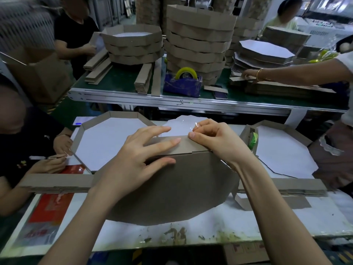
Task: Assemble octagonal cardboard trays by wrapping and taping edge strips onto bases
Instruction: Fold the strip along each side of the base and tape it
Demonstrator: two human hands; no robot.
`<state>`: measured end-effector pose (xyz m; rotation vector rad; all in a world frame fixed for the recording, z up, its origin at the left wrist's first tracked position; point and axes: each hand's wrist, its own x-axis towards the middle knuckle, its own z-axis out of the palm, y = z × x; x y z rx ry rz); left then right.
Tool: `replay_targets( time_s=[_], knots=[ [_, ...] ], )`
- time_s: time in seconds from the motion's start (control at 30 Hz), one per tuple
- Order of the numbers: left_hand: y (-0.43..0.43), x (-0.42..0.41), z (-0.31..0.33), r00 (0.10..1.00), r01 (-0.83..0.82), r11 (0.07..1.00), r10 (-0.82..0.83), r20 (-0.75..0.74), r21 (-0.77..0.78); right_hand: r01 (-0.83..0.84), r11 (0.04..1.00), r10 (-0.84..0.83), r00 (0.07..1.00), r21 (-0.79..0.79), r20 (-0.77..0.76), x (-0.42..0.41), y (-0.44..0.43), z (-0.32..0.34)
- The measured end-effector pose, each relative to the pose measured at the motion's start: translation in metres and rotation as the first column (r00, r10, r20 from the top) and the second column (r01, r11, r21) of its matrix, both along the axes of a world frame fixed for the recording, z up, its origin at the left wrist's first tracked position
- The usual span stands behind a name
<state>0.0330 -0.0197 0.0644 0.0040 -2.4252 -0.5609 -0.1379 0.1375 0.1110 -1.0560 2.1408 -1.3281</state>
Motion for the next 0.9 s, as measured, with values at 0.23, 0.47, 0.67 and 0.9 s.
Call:
replay_targets(
  time_s=[0.23,0.47,0.67,0.9],
  knots=[
    [0.005,0.001,0.003,1.000,-0.001,0.998,0.001,0.006,-0.062,-0.029,0.998,0.032,0.997,0.053,-0.063,-0.002,0.002,0.002],
    [0.009,-0.003,0.007,1.000,0.006,0.995,-0.004,0.023,-0.097,-0.044,0.992,0.049,0.998,0.116,-0.036,-0.012,0.001,0.006],
    [0.004,-0.003,0.005,1.000,0.008,0.992,-0.006,0.016,-0.122,-0.044,0.992,0.048,0.998,0.114,-0.033,-0.017,-0.006,0.008],
    [0.001,0.001,0.002,0.999,-0.032,0.995,0.033,0.013,-0.091,-0.062,0.996,0.063,0.998,0.069,-0.011,-0.014,-0.012,0.003]
  ],
)
